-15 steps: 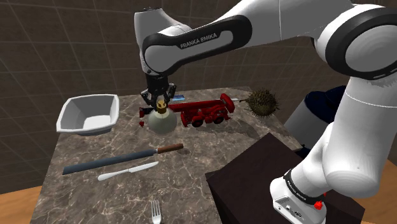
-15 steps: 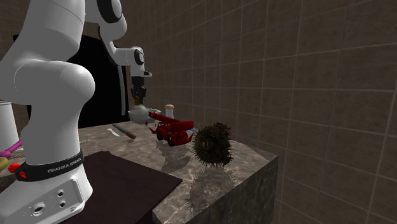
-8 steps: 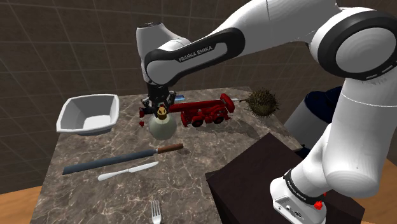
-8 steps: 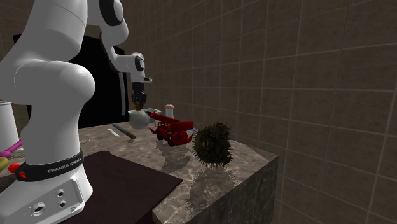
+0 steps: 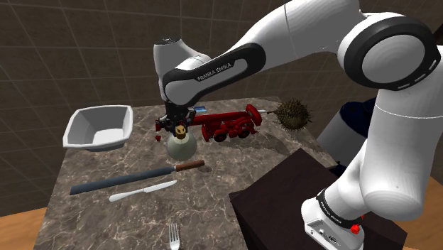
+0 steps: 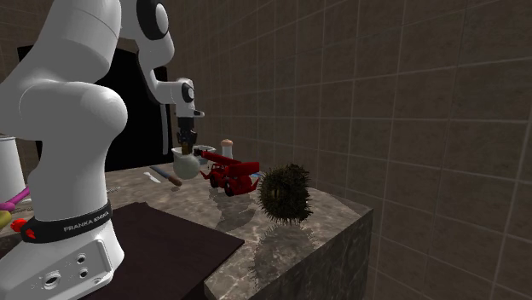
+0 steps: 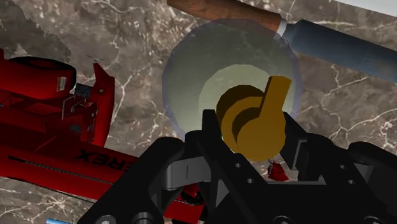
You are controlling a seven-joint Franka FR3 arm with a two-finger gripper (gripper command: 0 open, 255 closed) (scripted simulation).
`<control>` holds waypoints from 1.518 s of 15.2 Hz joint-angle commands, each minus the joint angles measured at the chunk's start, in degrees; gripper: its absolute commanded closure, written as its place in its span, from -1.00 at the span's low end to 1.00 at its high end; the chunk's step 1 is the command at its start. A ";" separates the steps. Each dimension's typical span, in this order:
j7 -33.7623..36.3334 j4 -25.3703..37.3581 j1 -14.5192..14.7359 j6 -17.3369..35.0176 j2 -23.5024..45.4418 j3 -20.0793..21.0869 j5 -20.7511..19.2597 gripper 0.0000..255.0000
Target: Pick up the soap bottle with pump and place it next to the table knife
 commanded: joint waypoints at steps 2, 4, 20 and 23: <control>0.05 -0.06 0.03 0.14 0.03 0.01 -0.02 1.00; 0.05 -0.06 0.03 0.14 0.03 0.01 -0.02 1.00; -0.44 3.67 -0.08 -6.21 -2.65 0.37 0.74 -1.00; -0.44 3.67 -0.08 -6.21 -2.65 0.37 0.74 -1.00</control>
